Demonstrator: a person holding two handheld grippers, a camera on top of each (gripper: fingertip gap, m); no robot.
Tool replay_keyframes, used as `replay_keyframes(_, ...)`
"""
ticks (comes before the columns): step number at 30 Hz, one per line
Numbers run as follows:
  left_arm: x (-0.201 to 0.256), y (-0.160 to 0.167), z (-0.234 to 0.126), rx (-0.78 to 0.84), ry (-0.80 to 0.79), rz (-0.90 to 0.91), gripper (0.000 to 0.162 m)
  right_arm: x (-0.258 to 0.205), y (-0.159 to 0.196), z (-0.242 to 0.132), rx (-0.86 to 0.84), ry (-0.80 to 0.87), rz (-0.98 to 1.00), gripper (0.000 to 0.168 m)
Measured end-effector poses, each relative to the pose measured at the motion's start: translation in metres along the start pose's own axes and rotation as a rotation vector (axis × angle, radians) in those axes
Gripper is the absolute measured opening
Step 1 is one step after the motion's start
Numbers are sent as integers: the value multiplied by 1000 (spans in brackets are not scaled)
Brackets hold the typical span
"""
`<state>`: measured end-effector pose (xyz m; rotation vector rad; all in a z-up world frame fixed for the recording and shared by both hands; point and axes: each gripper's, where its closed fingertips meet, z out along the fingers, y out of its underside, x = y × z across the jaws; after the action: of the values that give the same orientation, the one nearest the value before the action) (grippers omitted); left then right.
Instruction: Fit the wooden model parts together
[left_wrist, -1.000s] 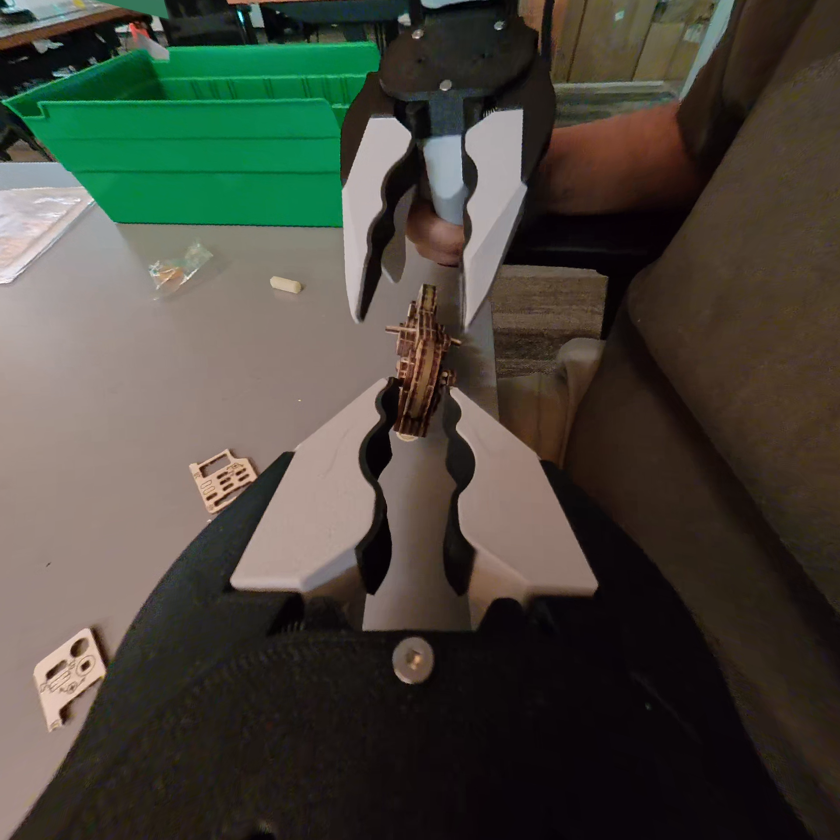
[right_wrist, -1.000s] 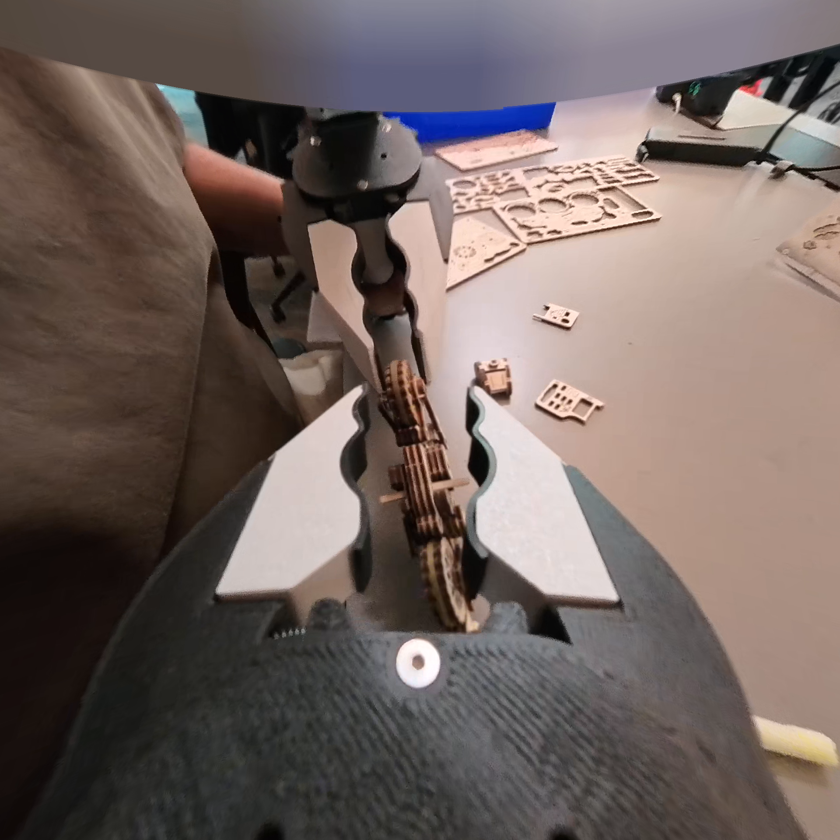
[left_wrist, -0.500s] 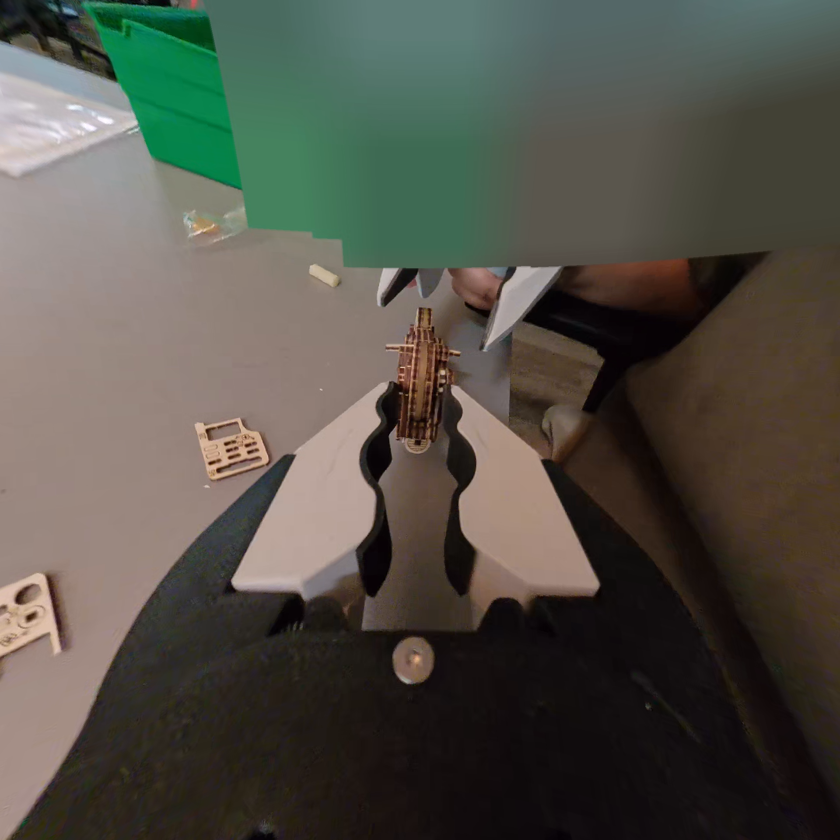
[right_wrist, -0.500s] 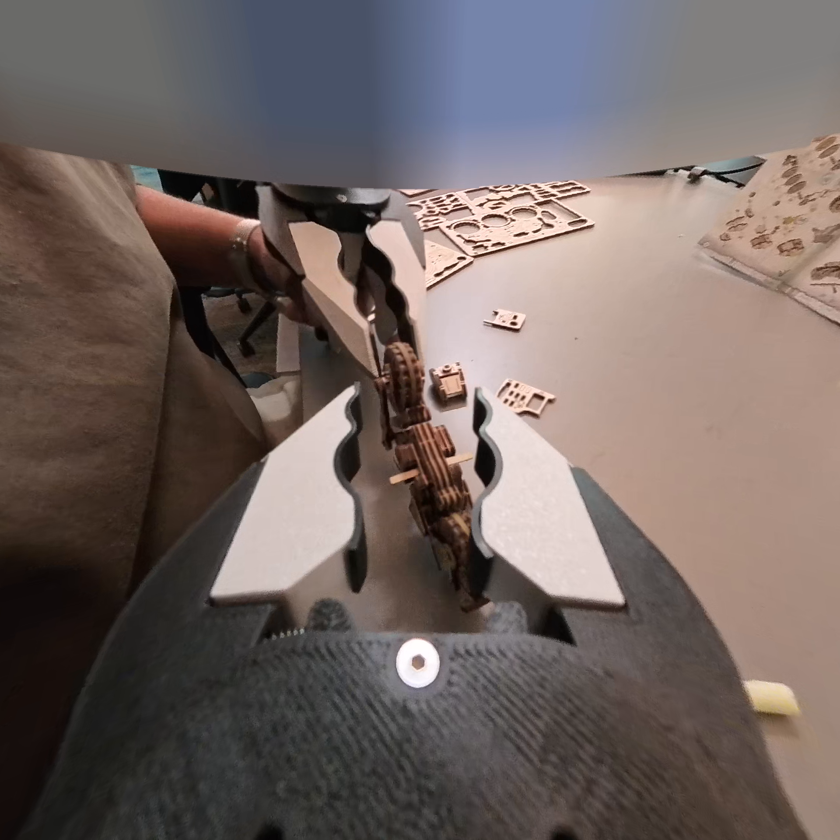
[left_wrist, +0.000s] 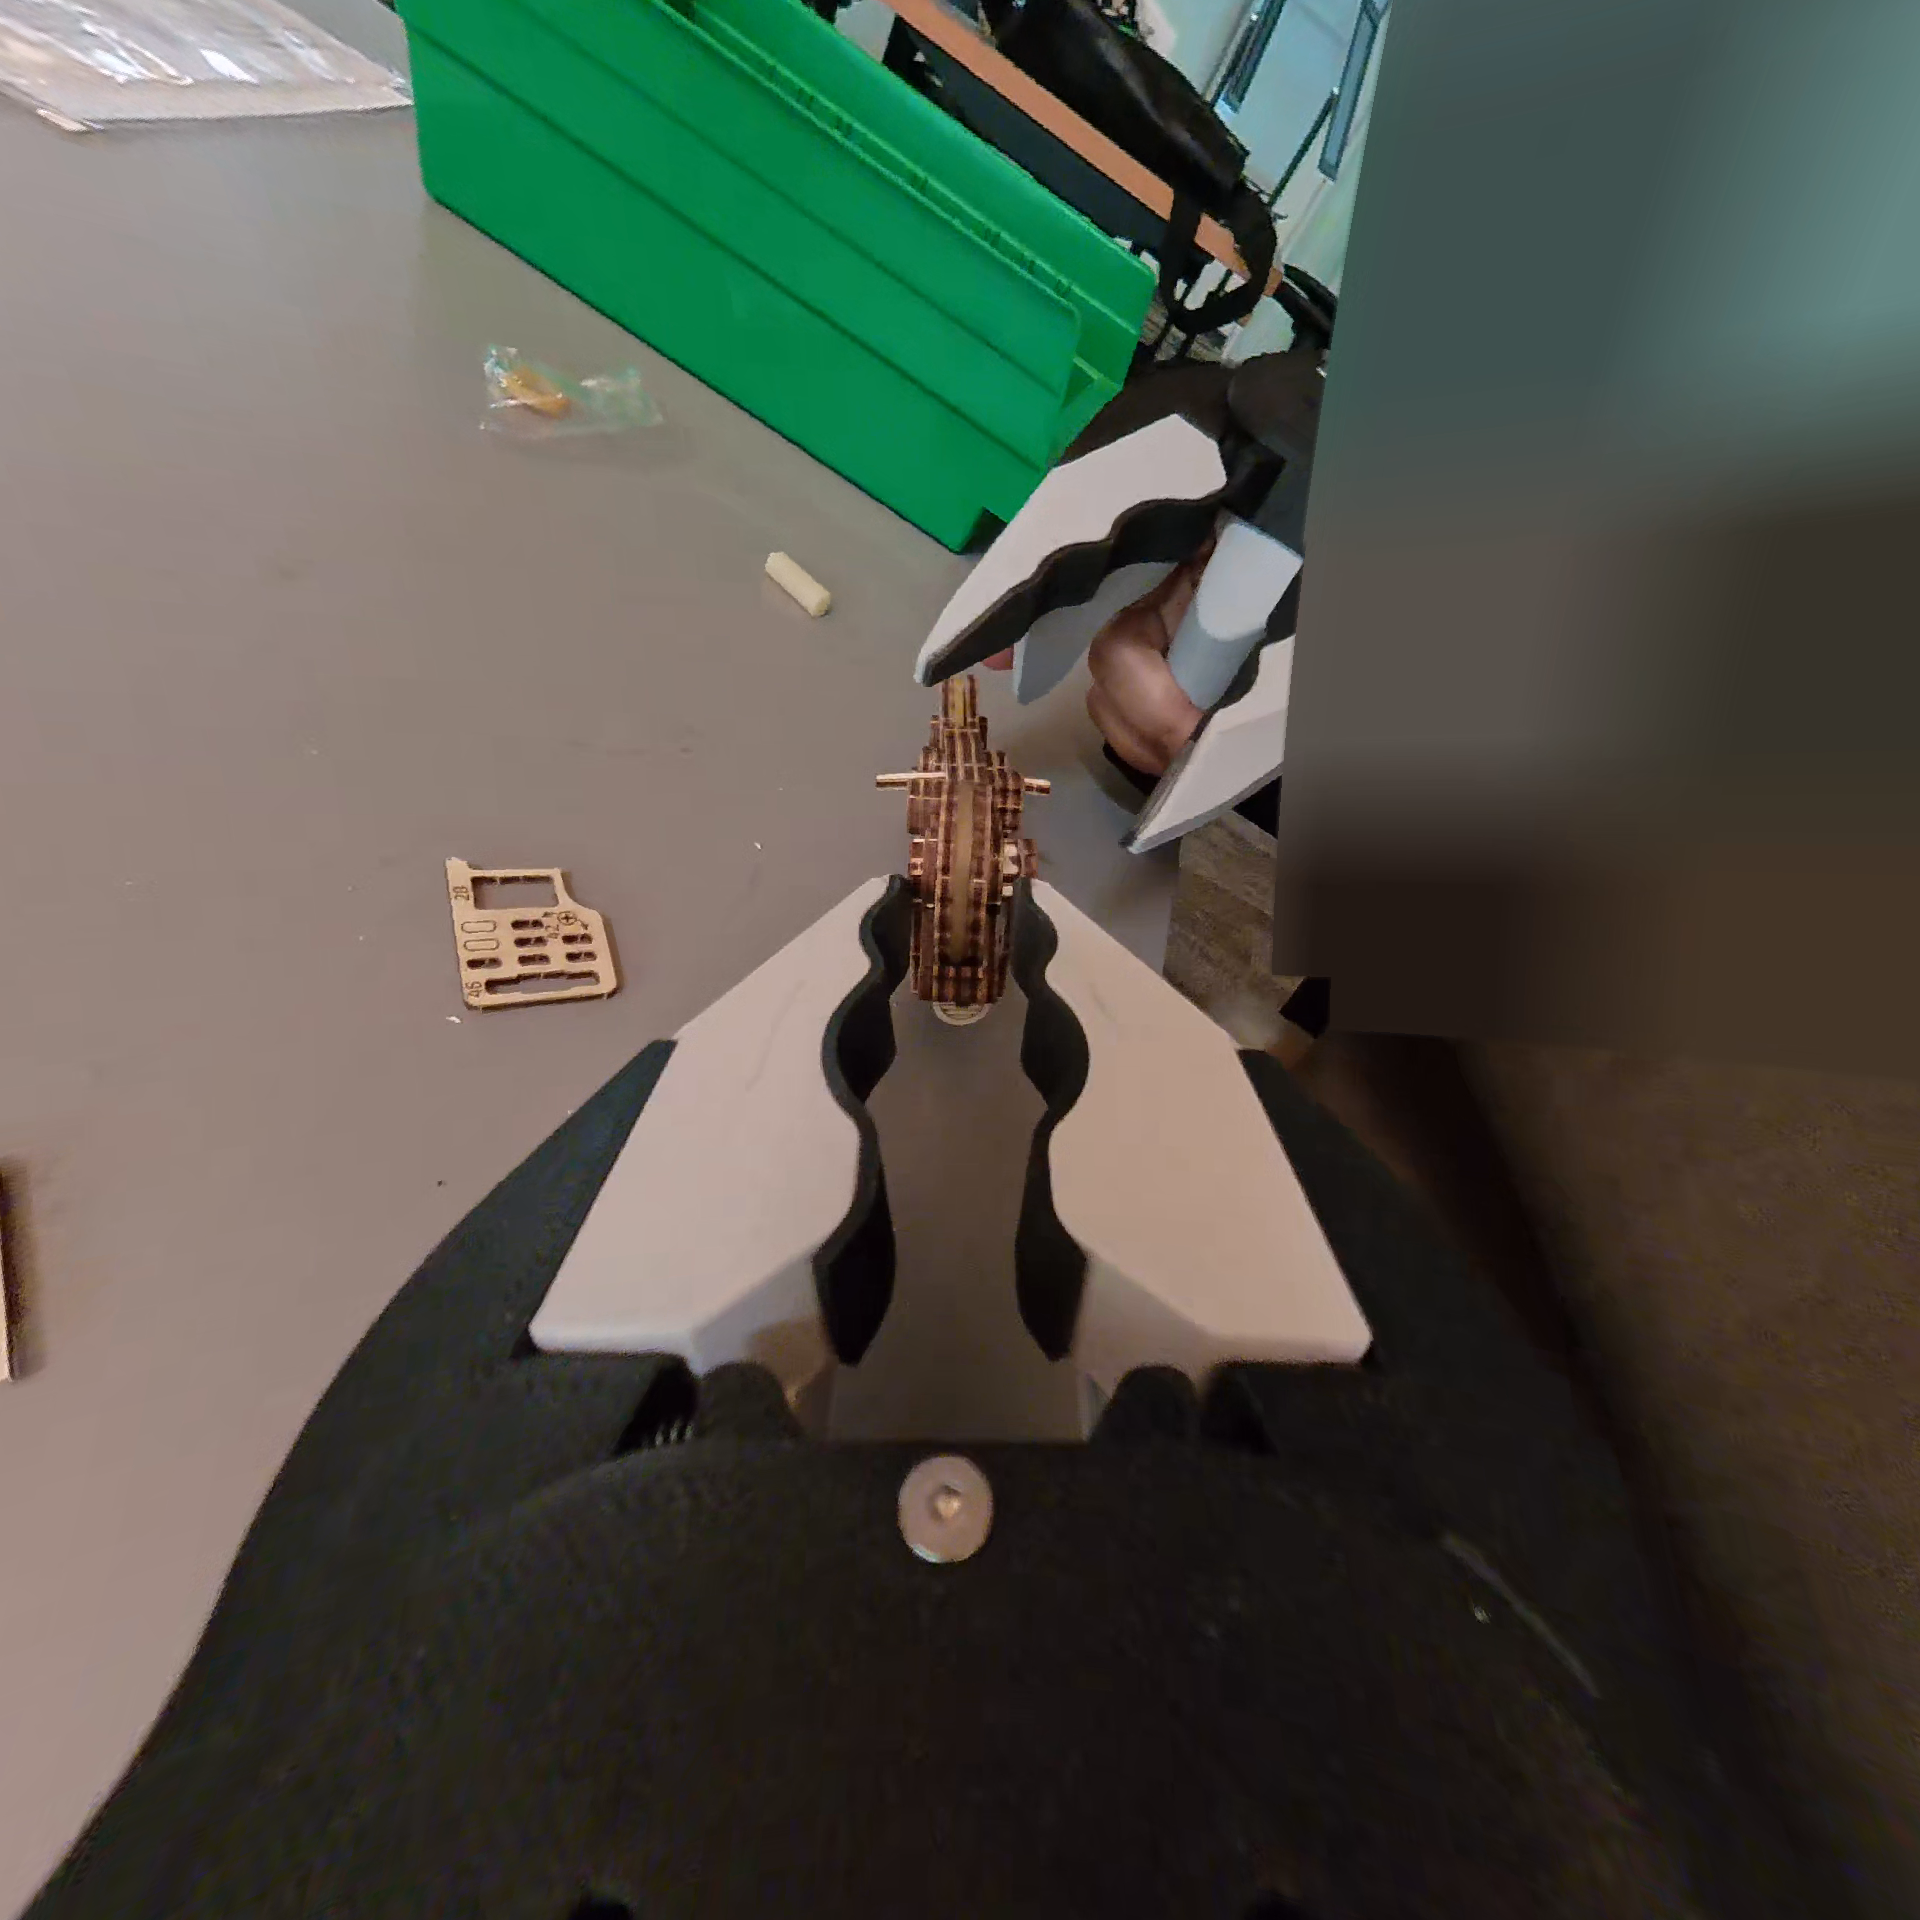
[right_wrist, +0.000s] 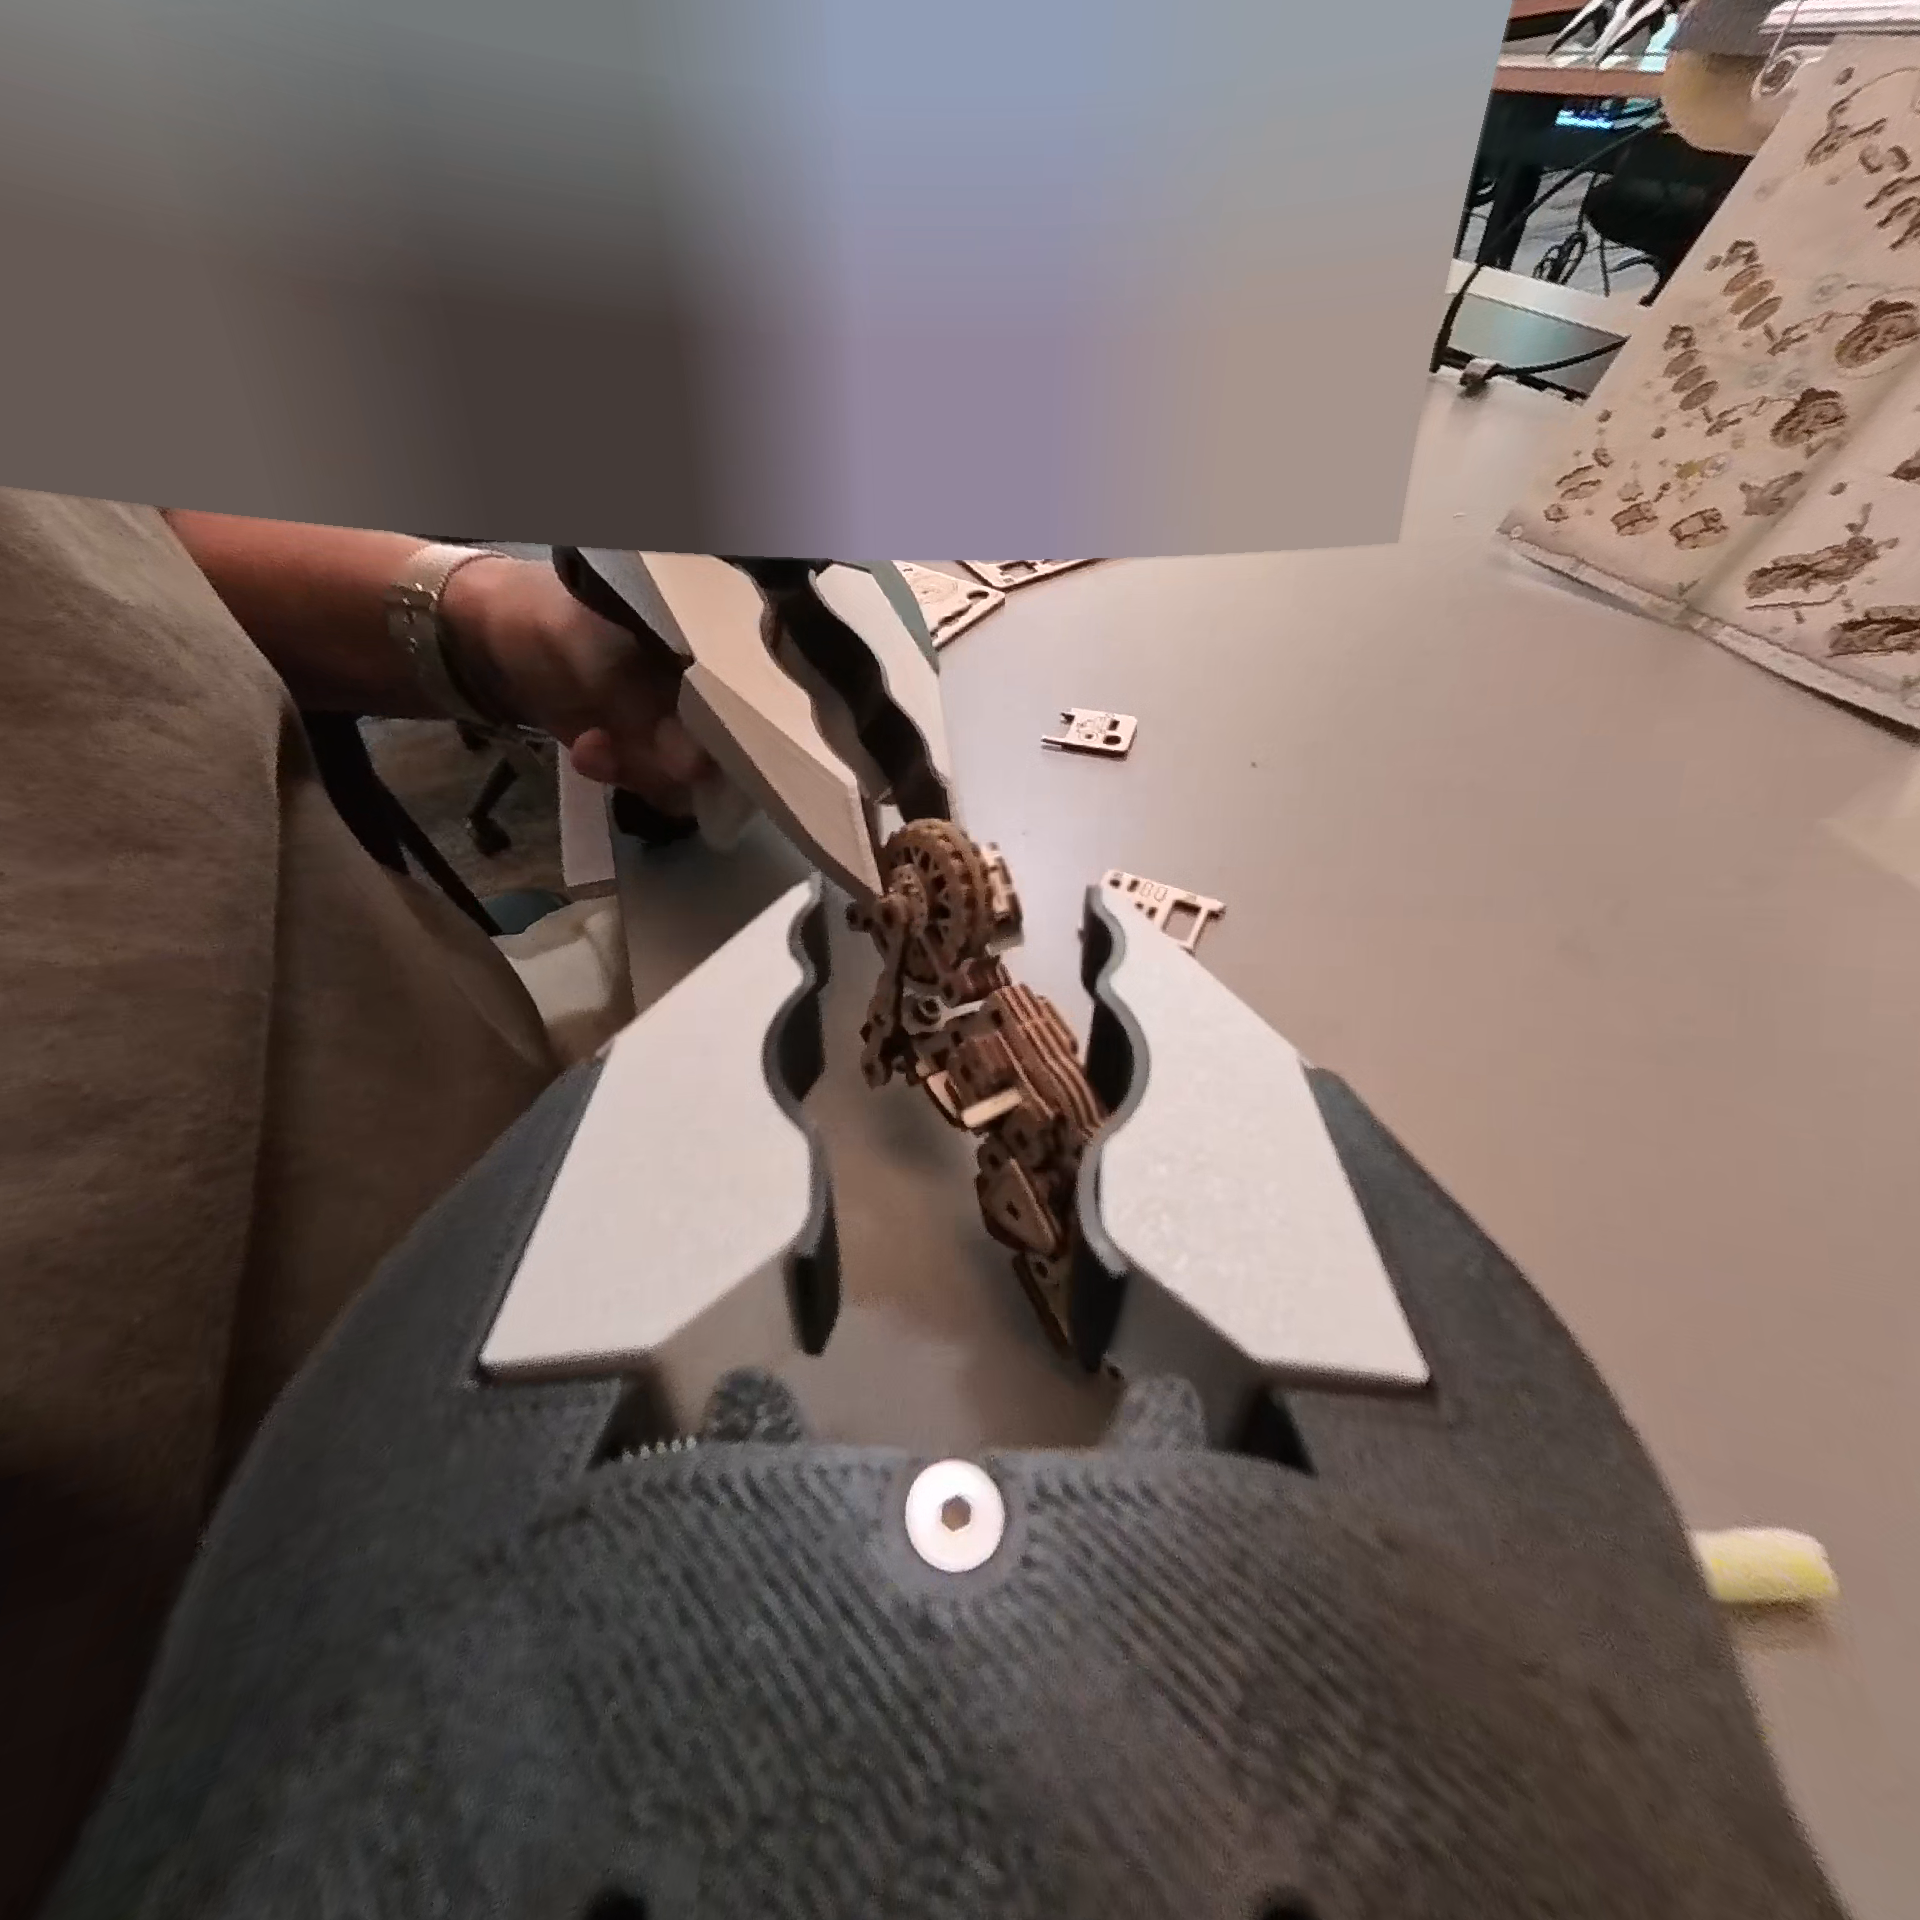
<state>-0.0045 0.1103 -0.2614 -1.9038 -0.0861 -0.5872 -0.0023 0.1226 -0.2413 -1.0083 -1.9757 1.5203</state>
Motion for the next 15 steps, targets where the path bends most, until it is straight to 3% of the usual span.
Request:
replay_keyframes(10, 9, 1, -1, -16, 15, 117, 17, 3, 5, -5, -17, -45, 62, 44)
replay_keyframes(15, 13, 3, 0, -30, 18, 155, 17, -8, 7, -1, -31, -89, 32, 34)
